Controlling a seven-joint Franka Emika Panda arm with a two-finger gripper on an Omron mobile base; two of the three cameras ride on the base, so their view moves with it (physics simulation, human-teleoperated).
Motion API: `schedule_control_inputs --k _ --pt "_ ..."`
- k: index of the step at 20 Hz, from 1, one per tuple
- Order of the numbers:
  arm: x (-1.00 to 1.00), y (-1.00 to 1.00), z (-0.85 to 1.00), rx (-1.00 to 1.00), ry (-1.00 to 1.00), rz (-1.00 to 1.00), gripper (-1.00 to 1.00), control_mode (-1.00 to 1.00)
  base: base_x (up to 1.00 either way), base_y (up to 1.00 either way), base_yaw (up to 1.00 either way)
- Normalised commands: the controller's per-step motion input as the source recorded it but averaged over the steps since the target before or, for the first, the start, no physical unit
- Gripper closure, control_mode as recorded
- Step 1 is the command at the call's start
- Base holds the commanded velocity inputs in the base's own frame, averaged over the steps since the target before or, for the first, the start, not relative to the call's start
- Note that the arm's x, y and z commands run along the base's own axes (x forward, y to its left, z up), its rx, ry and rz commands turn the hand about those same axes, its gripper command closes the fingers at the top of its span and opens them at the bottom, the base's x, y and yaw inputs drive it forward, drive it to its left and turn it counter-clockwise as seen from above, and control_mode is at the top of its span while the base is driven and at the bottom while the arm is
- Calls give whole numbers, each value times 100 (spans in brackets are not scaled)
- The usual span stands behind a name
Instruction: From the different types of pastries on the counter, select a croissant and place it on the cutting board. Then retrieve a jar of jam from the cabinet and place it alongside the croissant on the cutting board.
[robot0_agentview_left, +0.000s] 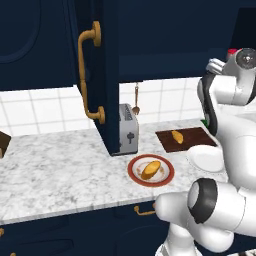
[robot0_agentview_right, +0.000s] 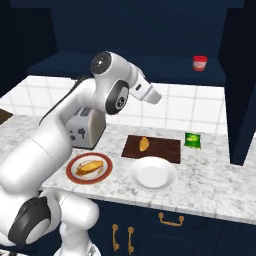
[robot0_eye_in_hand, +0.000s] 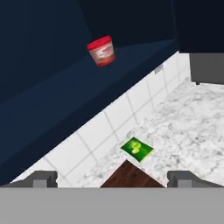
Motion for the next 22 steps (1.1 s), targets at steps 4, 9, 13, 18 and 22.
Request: schedule_control_inputs --k 4,9,13,18,22 --pt "-54 0 82 0 0 0 -100 -100 0 0 0" --pt "-3 0 41 -3 -1 0 -100 -100 0 0 0" --pt "42 7 -32 -12 -14 2 -100 -100 0 0 0" --pt "24 0 2 -4 -22 1 -100 -100 0 0 0" --pt "14 0 48 0 20 0 -100 -100 0 0 0"
